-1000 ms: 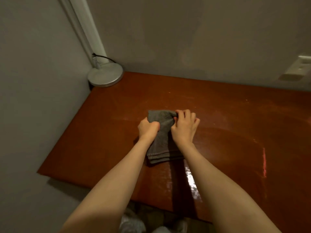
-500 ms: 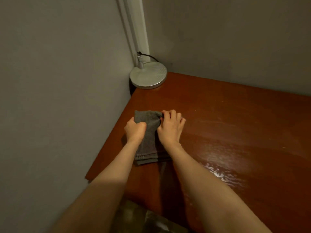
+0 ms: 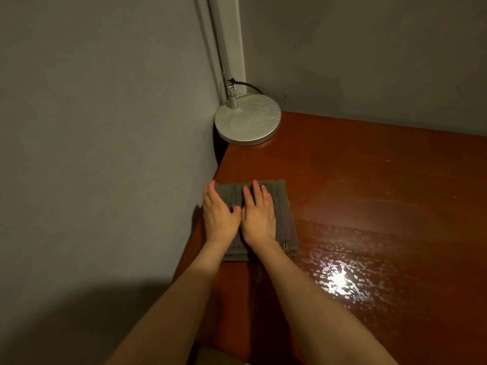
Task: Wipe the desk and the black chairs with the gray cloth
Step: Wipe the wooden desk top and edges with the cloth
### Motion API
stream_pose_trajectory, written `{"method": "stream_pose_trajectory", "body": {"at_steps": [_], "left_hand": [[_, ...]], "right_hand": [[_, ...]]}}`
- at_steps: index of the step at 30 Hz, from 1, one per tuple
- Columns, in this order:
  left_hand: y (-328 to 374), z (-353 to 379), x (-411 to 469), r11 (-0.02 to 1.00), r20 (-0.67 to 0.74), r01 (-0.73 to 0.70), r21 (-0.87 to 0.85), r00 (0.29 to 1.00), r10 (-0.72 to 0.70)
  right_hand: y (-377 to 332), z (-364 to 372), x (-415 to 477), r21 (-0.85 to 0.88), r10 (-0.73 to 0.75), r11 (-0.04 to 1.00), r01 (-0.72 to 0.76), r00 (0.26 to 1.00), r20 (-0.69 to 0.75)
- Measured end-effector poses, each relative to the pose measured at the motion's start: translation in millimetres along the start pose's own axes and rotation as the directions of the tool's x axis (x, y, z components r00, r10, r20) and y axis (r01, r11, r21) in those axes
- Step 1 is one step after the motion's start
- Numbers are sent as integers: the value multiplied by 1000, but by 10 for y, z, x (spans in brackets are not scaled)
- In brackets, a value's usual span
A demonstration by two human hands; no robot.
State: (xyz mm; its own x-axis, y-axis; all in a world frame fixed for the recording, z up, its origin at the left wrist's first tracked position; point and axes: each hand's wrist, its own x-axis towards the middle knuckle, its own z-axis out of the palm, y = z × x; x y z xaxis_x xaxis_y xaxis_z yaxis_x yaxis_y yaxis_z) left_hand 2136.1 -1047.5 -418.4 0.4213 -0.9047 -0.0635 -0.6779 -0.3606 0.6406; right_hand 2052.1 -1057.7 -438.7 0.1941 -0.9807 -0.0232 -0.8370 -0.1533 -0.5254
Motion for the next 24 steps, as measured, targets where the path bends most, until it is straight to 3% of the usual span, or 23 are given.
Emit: {"method": "stream_pose_trajectory", "body": {"at_steps": [3,6,24], "left_hand": [[-94,52,77,936,162,-243,254,965,207],[-112,99,69,879,358,-301,369,919,165],[743,895,-358,830,447,-401,389,869,210]], "right_hand": [[79,27,16,-26,-53,998,53,998,22],[130,36,9,-23,-68,997,68,998,17],[1194,-594,-229,-24,49,998,-50,998,-41]]}}
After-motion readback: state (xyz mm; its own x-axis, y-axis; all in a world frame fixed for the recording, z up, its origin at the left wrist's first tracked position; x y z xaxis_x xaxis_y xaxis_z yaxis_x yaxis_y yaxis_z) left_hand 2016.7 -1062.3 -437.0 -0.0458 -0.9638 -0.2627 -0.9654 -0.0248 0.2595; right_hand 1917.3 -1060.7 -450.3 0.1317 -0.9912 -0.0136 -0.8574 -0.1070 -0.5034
